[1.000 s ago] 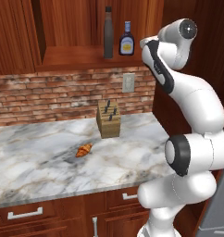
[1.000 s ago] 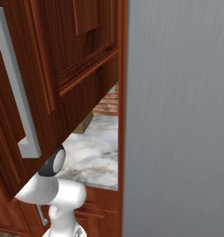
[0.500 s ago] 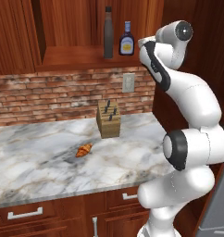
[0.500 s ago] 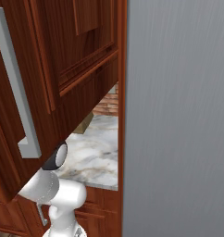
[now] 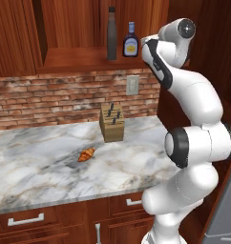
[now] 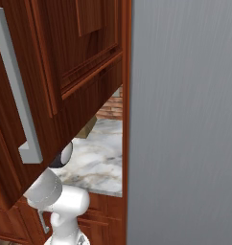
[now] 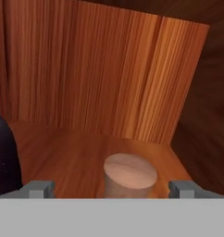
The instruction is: There are various items on the counter. Only move the condiments/shakers into the cabinet.
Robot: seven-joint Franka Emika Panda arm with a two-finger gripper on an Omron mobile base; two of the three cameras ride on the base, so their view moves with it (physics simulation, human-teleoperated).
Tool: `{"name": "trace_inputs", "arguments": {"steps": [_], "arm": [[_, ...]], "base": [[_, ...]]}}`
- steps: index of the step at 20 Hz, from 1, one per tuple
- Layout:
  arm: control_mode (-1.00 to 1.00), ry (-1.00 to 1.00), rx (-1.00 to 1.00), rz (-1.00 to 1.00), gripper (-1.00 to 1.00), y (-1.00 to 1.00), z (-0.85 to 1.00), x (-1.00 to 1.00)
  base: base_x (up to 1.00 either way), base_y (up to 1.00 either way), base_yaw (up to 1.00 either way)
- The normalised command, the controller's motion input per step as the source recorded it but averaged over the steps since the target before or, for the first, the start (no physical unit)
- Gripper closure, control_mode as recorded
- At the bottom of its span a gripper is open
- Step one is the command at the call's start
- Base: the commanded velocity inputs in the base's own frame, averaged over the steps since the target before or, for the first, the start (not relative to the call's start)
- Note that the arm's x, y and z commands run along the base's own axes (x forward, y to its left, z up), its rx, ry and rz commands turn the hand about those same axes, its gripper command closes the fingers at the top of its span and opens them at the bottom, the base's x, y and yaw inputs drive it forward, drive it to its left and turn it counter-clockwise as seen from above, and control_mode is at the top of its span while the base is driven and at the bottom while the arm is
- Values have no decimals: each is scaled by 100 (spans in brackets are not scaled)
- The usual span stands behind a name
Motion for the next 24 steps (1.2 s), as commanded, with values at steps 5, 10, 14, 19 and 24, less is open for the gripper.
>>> {"name": "trace_inputs", "arguments": {"steps": [5,10,14,19,24], "arm": [[-100,-1,0,0,-100,0,0,-27],[-100,-18,0,0,-100,16,-22,-100],[-100,-11,0,0,-100,47,-50,-100],[-100,0,0,0,-100,65,-89,-100],[-100,3,0,0,-100,60,-100,-100]], "base": [[0,0,0],[0,0,0],[0,0,0],[0,0,0],[0,0,0]]}}
